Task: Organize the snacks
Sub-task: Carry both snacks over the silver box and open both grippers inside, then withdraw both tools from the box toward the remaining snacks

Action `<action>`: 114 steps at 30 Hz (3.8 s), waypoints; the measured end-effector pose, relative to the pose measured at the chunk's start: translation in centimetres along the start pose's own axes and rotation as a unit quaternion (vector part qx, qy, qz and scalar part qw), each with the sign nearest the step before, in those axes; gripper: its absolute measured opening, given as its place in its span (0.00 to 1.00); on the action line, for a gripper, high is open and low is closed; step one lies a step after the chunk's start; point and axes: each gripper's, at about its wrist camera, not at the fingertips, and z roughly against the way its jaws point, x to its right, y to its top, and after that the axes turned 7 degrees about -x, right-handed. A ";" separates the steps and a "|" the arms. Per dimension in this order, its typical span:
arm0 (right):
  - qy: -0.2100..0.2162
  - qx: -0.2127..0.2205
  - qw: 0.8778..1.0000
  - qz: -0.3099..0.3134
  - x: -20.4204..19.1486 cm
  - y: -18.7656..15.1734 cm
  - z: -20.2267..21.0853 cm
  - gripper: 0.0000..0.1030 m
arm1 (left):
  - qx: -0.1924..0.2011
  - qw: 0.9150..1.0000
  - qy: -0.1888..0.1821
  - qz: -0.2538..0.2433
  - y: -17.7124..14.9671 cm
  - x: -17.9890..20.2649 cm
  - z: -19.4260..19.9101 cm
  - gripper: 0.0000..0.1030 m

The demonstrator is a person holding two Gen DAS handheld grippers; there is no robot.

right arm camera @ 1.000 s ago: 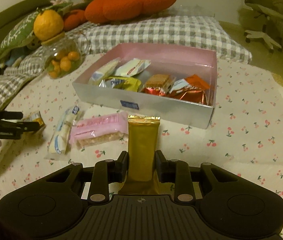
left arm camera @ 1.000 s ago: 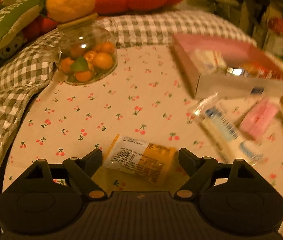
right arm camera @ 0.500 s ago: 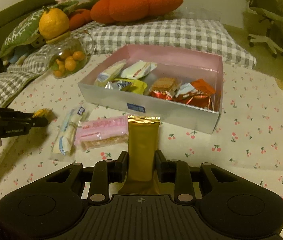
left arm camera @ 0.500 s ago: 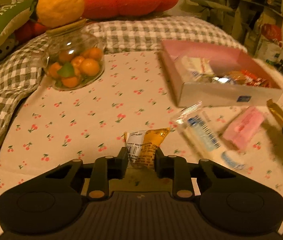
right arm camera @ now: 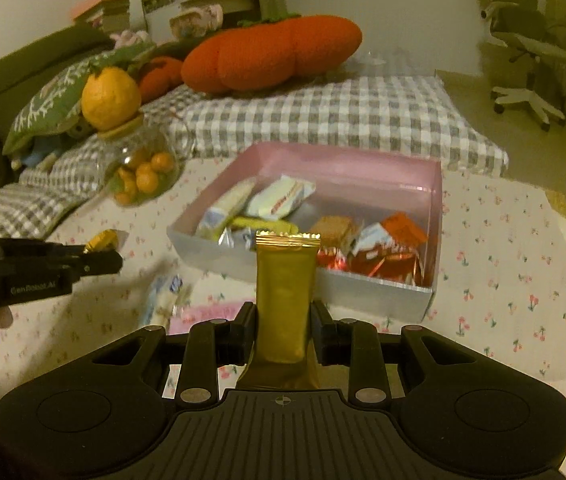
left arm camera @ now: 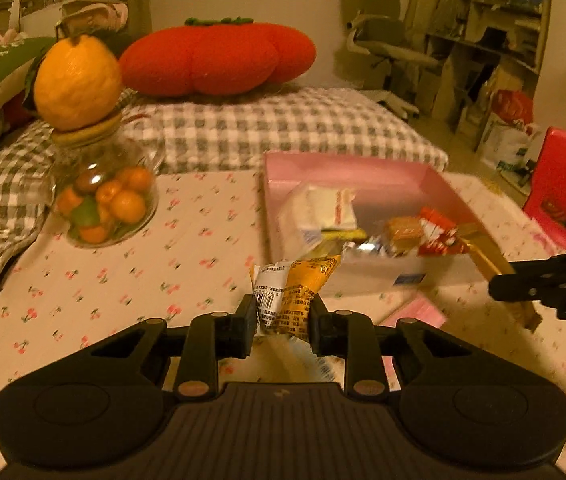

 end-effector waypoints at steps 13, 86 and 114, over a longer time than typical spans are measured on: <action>-0.012 0.024 0.998 -0.056 2.1 4.2 -1.3 0.27 | 0.014 0.999 -0.024 0.036 3.7 3.4 -2.2 0.23; -0.046 0.028 0.993 -0.104 6.5 3.9 -0.6 0.79 | 0.014 1.000 -0.018 0.003 2.8 7.3 -2.9 0.99; -0.055 -0.001 0.999 -0.004 4.2 -1.8 1.3 0.79 | 0.000 0.999 0.021 -0.034 -2.6 1.5 0.6 0.99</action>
